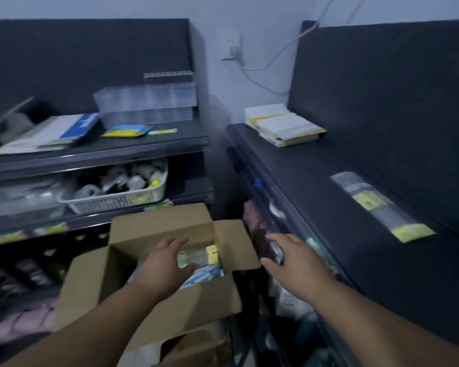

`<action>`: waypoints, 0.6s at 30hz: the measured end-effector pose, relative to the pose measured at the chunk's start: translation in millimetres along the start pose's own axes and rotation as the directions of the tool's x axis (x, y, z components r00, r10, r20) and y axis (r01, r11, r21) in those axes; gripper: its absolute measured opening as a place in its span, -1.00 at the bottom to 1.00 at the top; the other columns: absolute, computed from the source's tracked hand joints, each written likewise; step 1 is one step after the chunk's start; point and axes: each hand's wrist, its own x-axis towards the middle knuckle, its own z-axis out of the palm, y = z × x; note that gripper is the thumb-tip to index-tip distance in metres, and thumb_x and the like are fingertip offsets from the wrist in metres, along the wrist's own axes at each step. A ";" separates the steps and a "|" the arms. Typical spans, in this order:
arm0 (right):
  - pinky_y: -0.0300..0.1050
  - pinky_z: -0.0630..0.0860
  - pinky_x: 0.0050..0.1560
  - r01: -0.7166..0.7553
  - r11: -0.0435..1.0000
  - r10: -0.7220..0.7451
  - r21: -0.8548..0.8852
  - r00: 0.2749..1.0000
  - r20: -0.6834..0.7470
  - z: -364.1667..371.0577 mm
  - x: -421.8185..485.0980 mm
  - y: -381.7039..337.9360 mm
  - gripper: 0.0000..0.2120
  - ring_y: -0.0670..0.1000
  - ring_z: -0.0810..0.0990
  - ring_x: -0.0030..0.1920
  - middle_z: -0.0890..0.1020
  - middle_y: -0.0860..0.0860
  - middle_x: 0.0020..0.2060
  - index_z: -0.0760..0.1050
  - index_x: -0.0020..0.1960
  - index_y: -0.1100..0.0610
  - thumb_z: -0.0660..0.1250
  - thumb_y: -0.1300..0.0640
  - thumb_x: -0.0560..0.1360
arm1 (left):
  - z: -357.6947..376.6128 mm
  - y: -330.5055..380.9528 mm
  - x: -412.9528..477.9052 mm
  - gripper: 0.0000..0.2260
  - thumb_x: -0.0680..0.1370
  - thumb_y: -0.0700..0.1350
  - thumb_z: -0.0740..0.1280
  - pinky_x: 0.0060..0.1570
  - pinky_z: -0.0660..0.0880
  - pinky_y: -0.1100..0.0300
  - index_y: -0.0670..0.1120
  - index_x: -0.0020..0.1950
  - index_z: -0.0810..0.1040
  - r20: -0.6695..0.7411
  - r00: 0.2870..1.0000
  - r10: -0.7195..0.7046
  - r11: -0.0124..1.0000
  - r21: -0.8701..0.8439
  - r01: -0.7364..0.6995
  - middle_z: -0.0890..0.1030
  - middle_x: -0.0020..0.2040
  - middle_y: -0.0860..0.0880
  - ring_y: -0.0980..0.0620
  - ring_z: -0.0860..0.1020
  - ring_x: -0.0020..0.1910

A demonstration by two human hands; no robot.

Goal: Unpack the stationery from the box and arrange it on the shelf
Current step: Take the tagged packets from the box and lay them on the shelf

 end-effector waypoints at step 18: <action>-0.14 0.44 0.20 -0.091 0.995 0.099 -0.042 0.943 0.317 150.8 99.7 -109.3 -0.48 0.00 0.46 0.27 0.40 -0.03 0.38 0.31 0.44 -0.04 0.31 -0.09 0.52 | -1.2 -196.0 50.0 -0.39 0.55 0.14 0.28 0.36 0.27 0.20 0.05 0.54 0.13 0.213 0.974 -0.072 0.996 0.063 0.060 0.14 0.54 0.00 0.01 0.24 0.46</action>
